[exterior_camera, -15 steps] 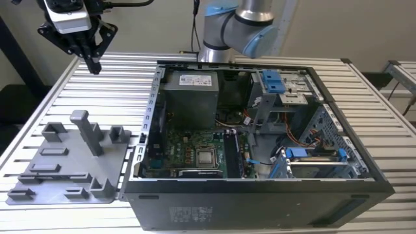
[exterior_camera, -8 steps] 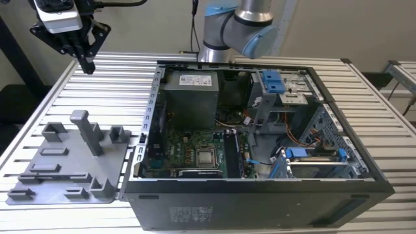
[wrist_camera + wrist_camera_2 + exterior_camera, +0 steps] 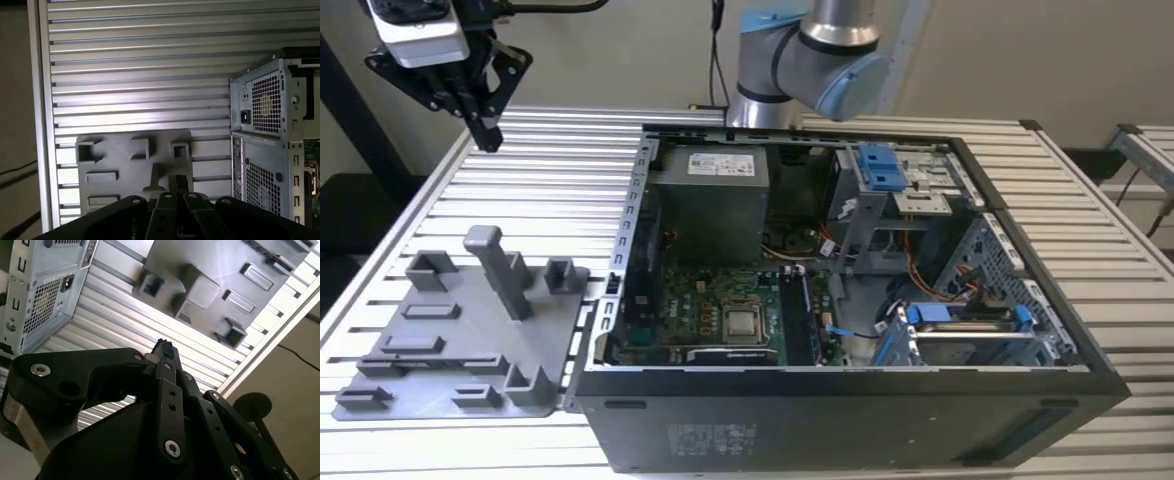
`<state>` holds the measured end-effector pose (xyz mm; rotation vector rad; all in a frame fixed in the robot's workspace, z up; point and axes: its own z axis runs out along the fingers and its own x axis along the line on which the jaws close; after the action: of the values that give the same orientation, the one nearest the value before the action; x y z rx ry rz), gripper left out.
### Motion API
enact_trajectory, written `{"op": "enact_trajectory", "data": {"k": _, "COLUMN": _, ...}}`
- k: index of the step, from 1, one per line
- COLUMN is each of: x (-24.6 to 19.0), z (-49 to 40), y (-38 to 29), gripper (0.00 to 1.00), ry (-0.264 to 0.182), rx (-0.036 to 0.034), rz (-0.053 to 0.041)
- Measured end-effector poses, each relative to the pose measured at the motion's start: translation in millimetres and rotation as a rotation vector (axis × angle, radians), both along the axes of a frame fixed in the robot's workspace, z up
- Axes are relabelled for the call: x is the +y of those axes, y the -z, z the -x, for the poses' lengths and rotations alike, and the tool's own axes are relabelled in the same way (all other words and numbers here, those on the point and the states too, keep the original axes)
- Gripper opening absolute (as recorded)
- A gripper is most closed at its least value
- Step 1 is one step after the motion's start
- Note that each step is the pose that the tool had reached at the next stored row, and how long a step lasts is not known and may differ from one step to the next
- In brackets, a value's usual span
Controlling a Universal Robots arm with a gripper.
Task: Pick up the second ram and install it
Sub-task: 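Reach for the second ram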
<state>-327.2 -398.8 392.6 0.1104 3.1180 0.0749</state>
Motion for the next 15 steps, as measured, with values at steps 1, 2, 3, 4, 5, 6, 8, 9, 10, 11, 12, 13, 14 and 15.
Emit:
{"op": "enact_trajectory", "data": {"k": 1, "x": 0.0, "z": 1.6, "y": 0.0, "gripper": 0.11, "ry": 0.000, "rx": 0.0000, "rz": 0.0000}}
{"op": "enact_trajectory", "data": {"k": 2, "x": 0.0, "z": 3.3, "y": 0.0, "gripper": 0.11, "ry": 0.000, "rx": 0.0000, "rz": 0.0000}}
{"op": "enact_trajectory", "data": {"k": 3, "x": 0.0, "z": 5.0, "y": 0.0, "gripper": 0.11, "ry": 0.000, "rx": 0.0001, "rz": 0.0000}}
{"op": "enact_trajectory", "data": {"k": 4, "x": 0.0, "z": 6.7, "y": 0.0, "gripper": 0.11, "ry": 0.000, "rx": 0.0000, "rz": 0.0000}}
{"op": "enact_trajectory", "data": {"k": 5, "x": 0.0, "z": 8.3, "y": 0.0, "gripper": 0.11, "ry": 0.000, "rx": 0.0000, "rz": 0.0000}}
{"op": "enact_trajectory", "data": {"k": 6, "x": 0.0, "z": 9.9, "y": 0.0, "gripper": 0.11, "ry": 0.000, "rx": 0.0000, "rz": 0.0000}}
{"op": "enact_trajectory", "data": {"k": 8, "x": 0.0, "z": 12.9, "y": 0.0, "gripper": 0.11, "ry": 0.000, "rx": 0.0000, "rz": 0.0000}}
{"op": "enact_trajectory", "data": {"k": 9, "x": 0.0, "z": 14.5, "y": 0.0, "gripper": 0.11, "ry": 0.000, "rx": 0.0000, "rz": 0.0000}}
{"op": "enact_trajectory", "data": {"k": 10, "x": 0.0, "z": 16.1, "y": 0.0, "gripper": 0.11, "ry": 0.000, "rx": 0.0000, "rz": 0.0000}}
{"op": "enact_trajectory", "data": {"k": 11, "x": 0.0, "z": 17.8, "y": 0.0, "gripper": 0.11, "ry": 0.000, "rx": 0.0000, "rz": -0.0001}}
{"op": "enact_trajectory", "data": {"k": 12, "x": 0.0, "z": 20.0, "y": 0.0, "gripper": 0.11, "ry": 0.000, "rx": 0.0000, "rz": 0.0000}}
{"op": "enact_trajectory", "data": {"k": 13, "x": 0.0, "z": 22.0, "y": 0.0, "gripper": 0.11, "ry": 0.000, "rx": 0.0000, "rz": 0.0000}}
{"op": "enact_trajectory", "data": {"k": 14, "x": 0.0, "z": 24.2, "y": 0.0, "gripper": 0.11, "ry": 0.000, "rx": 0.0000, "rz": 0.0000}}
{"op": "enact_trajectory", "data": {"k": 15, "x": 0.0, "z": 26.2, "y": 0.0, "gripper": 0.11, "ry": 0.000, "rx": 0.0000, "rz": 0.0000}}
